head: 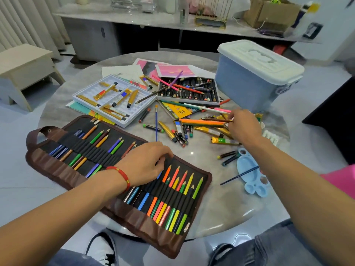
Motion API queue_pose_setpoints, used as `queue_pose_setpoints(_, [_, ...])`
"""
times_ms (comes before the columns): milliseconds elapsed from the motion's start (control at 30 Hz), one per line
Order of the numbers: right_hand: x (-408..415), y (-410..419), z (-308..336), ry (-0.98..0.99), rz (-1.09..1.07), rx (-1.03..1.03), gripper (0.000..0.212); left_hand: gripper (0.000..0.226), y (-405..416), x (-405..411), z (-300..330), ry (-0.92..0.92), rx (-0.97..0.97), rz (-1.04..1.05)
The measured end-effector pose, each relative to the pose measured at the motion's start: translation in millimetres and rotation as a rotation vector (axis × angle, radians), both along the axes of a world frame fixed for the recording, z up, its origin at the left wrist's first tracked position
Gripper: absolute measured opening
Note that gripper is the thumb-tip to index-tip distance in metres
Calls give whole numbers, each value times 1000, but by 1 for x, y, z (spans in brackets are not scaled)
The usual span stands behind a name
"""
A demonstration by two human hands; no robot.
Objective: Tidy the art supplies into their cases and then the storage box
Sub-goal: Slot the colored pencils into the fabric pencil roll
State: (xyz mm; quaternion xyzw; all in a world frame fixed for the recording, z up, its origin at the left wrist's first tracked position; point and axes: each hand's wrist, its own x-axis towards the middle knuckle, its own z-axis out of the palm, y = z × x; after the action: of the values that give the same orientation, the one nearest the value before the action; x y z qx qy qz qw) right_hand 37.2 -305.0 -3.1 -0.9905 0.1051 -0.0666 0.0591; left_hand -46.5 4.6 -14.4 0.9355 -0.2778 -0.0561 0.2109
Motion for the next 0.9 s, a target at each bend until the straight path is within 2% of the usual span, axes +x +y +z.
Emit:
queue_pose_setpoints(100, [5,-2,-8,57,80,-65,32,29,-3,0,-4,-64,-26,1])
queue_pose_setpoints(333, [11,3,-10,34,109,-188,26,29,8,1,-8,-117,-57,43])
queue_pose_setpoints(433, [13,3,-13,24,92,-175,20,28,12,-2,-10,-129,-59,59])
queue_pose_setpoints(633, [8,-4,-12,-54,128,-170,22,26,17,-17,-16,-210,-7,80])
queue_pose_setpoints(733, [4,-4,4,-180,167,1,18,25,23,-24,-23,-257,1,92])
queue_pose_setpoints(800, [-5,7,20,-114,334,182,17,27,27,-27,-30,-259,9,85])
queue_pose_setpoints(900, [-32,42,40,120,734,152,15,31,30,-27,-39,-255,-16,77])
